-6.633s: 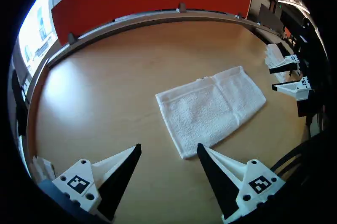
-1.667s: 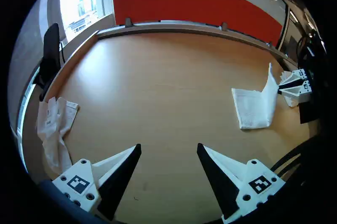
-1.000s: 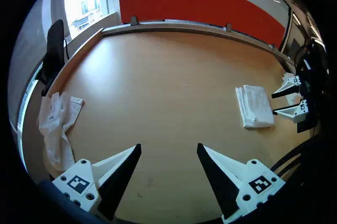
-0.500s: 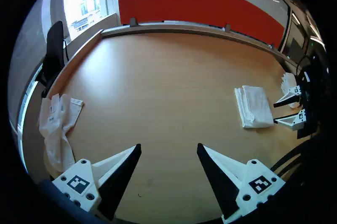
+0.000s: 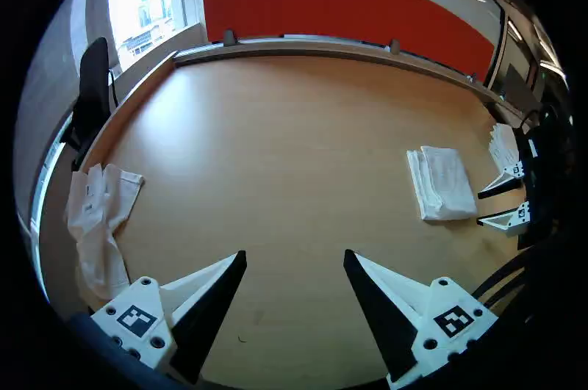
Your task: Fold towel
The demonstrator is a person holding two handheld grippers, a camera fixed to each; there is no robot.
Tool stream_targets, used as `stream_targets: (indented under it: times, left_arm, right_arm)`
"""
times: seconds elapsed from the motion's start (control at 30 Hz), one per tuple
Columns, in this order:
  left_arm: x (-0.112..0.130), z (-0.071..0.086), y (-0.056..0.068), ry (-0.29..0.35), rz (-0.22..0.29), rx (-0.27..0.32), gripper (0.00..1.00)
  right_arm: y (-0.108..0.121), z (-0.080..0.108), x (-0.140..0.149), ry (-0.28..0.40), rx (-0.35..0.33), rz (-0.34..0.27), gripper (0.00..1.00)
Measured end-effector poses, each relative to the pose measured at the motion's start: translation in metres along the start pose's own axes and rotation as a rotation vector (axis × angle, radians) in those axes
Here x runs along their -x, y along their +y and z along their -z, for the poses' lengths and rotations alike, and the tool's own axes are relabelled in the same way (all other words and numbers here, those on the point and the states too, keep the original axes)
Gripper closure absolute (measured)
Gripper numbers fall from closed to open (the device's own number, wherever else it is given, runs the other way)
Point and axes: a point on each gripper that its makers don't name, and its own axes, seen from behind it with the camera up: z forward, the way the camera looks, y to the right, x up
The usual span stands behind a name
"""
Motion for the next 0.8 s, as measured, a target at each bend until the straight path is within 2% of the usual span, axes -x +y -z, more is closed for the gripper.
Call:
stream_targets:
  times: [0.17, 0.37, 0.53, 0.8]
  left_arm:
    - [0.0, 0.0, 0.0, 0.001, 0.003, 0.0, 0.01]
    - [0.002, 0.001, 0.0, -0.001, 0.007, 0.0, 0.01]
    - [0.003, 0.001, -0.001, -0.003, 0.006, 0.001, 0.01]
    - [0.002, 0.0, -0.001, -0.002, 0.003, 0.003, 0.01]
  right_arm:
    - [0.0, -0.003, 0.011, -0.023, 0.002, -0.007, 0.31]
    - [-0.003, -0.006, 0.019, -0.041, -0.005, -0.023, 0.47]
    - [-0.004, -0.008, 0.019, -0.043, -0.007, -0.035, 0.53]
    - [-0.004, -0.012, 0.019, -0.045, -0.007, -0.049, 0.72]
